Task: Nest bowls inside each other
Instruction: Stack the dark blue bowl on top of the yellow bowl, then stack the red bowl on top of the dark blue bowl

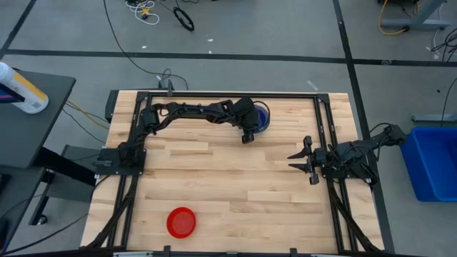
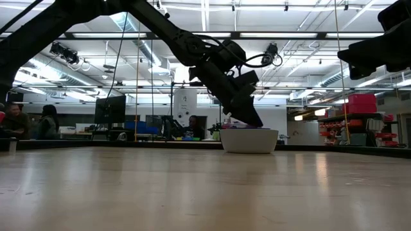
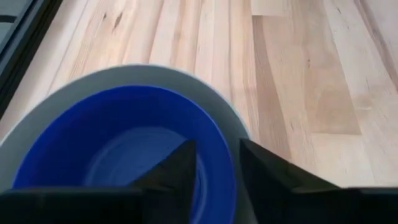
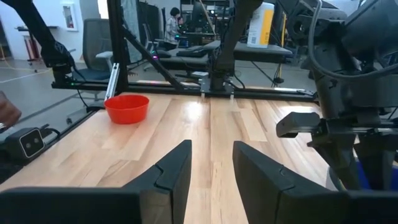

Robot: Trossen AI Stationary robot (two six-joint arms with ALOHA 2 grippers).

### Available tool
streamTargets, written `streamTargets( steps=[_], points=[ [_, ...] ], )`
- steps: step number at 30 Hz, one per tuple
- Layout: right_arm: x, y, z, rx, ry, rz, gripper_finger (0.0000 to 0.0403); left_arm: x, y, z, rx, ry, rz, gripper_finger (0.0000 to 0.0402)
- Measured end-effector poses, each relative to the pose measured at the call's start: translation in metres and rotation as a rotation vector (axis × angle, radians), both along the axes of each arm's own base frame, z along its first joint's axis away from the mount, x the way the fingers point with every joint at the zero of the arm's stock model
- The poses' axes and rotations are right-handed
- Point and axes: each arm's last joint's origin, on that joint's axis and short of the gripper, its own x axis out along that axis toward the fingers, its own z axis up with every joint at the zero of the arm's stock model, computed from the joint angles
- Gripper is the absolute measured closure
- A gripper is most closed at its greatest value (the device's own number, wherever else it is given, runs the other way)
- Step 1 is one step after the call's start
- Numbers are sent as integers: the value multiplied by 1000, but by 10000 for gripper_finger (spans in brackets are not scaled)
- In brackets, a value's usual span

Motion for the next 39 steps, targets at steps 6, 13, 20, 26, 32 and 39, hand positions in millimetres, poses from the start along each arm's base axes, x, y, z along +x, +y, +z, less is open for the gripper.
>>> streamTargets(
  steps=[6,13,20,26,32,39],
  points=[
    [0,0,0,0,0,0,273,-4,-8,22,-8,-24,-31,192],
    [0,0,0,0,0,1,272,-30,-52,60,15,168,-79,149],
    [0,1,0,17,4,34,273,-83,-136,59,4,438,-116,149],
    [0,2,-1,24,9,70,274,-143,-197,60,-113,446,-58,150],
    [0,2,-1,23,11,71,272,-190,-250,61,-255,366,-25,150],
    [0,2,-1,38,13,71,272,-221,-296,46,-340,401,22,151]
  ],
)
